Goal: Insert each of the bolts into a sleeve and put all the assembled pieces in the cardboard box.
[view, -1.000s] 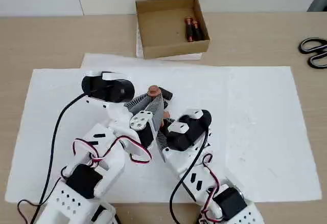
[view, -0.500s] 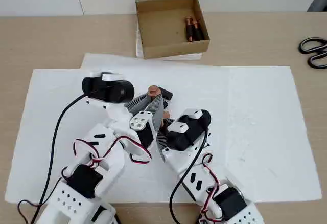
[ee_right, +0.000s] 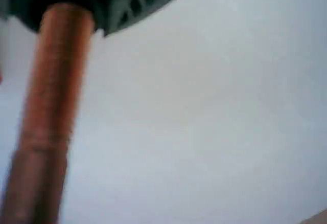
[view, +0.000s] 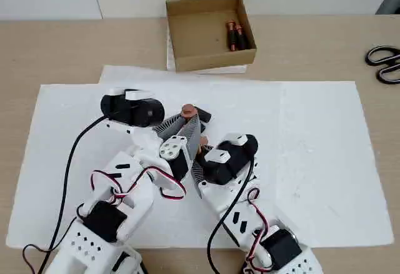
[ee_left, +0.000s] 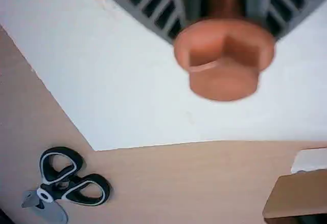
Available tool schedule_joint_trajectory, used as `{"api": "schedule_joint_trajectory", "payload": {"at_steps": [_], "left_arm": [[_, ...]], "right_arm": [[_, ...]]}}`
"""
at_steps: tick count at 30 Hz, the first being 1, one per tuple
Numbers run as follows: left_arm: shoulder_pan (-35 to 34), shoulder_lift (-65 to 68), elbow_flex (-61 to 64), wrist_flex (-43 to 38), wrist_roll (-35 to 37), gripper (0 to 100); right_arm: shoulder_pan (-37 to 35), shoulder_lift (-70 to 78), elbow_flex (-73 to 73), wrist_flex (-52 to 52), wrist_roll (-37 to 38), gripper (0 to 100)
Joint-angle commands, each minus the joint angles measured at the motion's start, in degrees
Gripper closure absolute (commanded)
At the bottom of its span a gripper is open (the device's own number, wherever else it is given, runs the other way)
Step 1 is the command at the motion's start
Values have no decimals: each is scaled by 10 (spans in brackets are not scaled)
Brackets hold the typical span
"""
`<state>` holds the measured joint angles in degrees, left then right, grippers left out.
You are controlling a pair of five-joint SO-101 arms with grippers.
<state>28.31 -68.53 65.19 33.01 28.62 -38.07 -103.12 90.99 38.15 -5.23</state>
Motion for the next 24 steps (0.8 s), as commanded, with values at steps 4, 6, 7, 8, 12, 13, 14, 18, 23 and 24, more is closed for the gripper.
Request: {"api": "schedule_joint_trajectory", "payload": {"at_steps": [4,6,7,8,12,13,14,18,23,24], "left_arm": [[3,-4,6,-11,2,994],[3,-4,6,-11,-5,994],[3,-4,6,-11,-15,994],[4,-4,7,-11,-23,994],[4,-4,9,-7,-31,994],[4,-5,7,1,-33,994],[4,-5,6,9,-38,994],[7,-7,6,28,-50,994],[18,-7,6,56,-50,994],[18,-8,6,61,-50,994]], "right_arm": [[0,-8,-11,-18,2,995],[0,-8,-11,-18,2,995],[0,-8,-11,-18,2,995],[0,-8,-11,-18,2,995],[0,-8,-11,-18,2,995],[0,-8,-11,-18,2,995],[1,-8,-11,-18,2,995],[1,-8,-11,-18,2,995],[2,-8,-11,-18,2,995],[2,-8,-11,-18,2,995]]}}
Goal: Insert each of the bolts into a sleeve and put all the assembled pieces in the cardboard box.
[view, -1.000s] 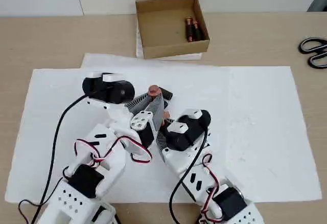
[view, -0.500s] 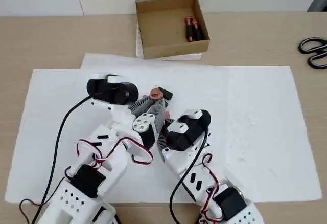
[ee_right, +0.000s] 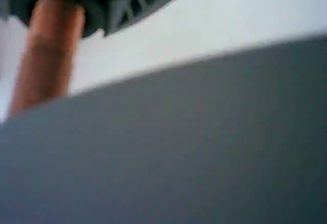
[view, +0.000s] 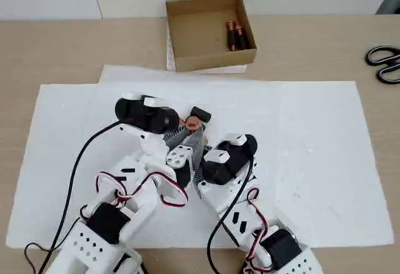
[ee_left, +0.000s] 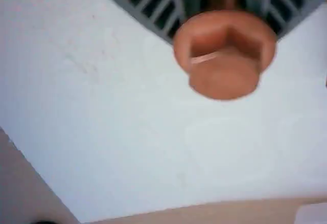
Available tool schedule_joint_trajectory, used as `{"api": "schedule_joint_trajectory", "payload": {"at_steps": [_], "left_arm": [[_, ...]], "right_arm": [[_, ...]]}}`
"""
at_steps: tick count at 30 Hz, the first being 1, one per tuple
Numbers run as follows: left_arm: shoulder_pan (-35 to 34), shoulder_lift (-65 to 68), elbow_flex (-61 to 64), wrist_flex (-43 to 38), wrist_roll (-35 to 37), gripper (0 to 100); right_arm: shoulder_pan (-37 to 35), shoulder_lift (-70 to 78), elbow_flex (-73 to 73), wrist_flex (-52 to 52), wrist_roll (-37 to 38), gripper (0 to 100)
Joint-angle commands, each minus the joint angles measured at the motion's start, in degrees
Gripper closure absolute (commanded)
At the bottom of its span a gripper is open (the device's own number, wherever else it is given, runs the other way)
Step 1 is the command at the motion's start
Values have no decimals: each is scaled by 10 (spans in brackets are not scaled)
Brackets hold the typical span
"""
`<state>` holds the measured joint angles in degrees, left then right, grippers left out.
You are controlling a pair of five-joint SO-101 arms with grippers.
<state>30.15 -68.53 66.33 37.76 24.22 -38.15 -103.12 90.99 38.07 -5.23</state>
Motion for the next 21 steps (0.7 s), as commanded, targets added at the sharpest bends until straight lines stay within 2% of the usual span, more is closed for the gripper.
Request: {"api": "schedule_joint_trajectory", "payload": {"at_steps": [1,18,21], "left_arm": [[0,-8,-7,16,-6,994],[1,-8,-25,87,-7,991],[1,-8,-29,106,-44,946]], "right_arm": [[3,-8,-11,-17,2,995],[3,-8,-11,-17,2,995],[3,-8,-11,-17,2,995]]}}
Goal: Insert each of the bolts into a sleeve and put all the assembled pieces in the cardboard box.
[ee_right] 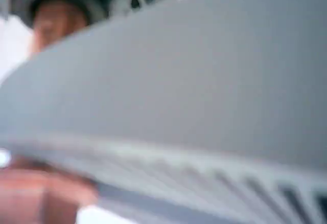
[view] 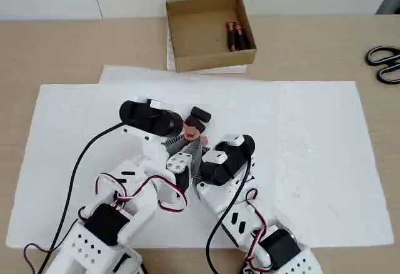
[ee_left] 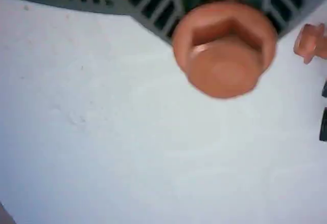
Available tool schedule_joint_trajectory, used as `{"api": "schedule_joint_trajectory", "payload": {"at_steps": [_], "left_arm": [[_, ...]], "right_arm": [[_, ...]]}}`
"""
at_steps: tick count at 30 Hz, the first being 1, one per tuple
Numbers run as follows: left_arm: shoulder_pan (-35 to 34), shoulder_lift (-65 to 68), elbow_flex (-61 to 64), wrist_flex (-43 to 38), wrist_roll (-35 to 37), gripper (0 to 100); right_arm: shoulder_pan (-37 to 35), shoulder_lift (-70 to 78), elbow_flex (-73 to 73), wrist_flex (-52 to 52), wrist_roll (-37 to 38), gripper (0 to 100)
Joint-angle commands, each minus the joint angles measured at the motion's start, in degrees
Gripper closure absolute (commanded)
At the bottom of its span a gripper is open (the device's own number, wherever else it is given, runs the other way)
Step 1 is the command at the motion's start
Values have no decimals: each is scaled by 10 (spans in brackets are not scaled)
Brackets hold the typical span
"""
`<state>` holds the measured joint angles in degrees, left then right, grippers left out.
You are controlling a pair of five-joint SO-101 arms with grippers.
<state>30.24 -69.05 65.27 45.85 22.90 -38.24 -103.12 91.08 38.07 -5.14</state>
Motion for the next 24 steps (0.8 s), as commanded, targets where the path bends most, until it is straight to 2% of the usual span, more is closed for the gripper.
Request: {"api": "schedule_joint_trajectory", "payload": {"at_steps": [1,7,11,15,19,24], "left_arm": [[0,-3,-27,40,-40,924],[-1,-3,-86,135,-49,823],[-2,-3,-92,161,-107,799],[-5,-3,-103,182,-133,798],[-9,-3,-156,257,-200,796],[-56,-2,-206,331,-265,757]], "right_arm": [[4,-8,-11,-17,1,995],[4,-8,-11,-17,1,995],[5,-8,-11,-17,1,995],[5,-8,-11,-17,1,995],[16,-8,-11,-17,2,995],[29,-8,-11,-17,4,995]]}}
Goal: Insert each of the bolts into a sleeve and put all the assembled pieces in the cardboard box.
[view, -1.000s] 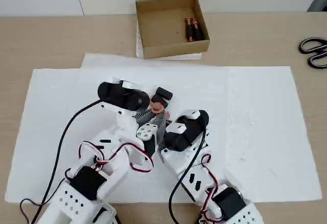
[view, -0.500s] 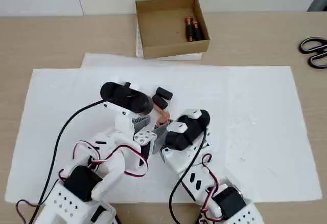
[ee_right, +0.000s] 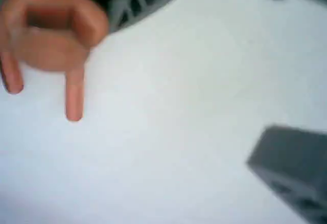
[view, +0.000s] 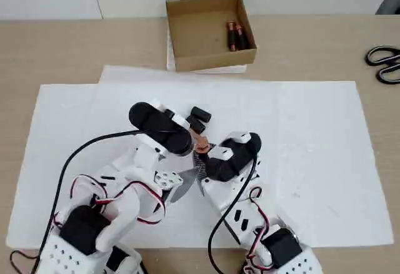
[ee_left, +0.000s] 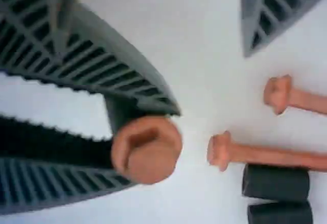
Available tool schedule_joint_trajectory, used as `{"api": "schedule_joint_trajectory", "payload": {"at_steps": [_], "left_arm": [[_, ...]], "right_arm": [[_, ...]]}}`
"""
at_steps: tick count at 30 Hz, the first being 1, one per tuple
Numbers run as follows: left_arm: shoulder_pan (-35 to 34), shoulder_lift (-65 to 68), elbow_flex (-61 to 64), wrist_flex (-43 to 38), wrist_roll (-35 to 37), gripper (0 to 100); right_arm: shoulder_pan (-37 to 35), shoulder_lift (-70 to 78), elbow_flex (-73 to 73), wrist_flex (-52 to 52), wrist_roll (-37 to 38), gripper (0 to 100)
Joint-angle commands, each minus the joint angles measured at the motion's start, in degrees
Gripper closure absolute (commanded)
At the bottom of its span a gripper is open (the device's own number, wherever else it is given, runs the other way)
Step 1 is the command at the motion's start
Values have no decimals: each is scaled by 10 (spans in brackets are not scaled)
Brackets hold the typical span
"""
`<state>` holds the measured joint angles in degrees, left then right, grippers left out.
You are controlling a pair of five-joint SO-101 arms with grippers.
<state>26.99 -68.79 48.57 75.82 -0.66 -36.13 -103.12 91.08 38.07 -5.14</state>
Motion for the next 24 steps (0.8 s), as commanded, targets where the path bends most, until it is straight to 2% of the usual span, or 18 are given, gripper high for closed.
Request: {"api": "schedule_joint_trajectory", "payload": {"at_steps": [1,9,16,19,24], "left_arm": [[-39,-4,-47,41,-38,754],[-180,0,-105,64,-57,754],[-300,75,-107,67,-58,753],[-340,135,-107,67,-58,753],[-372,186,-107,65,-58,753]], "right_arm": [[10,-8,-11,-17,4,995],[99,-8,-17,-15,6,995],[195,16,-154,-4,9,995],[205,104,-268,16,37,995],[218,350,-527,20,40,995]]}}
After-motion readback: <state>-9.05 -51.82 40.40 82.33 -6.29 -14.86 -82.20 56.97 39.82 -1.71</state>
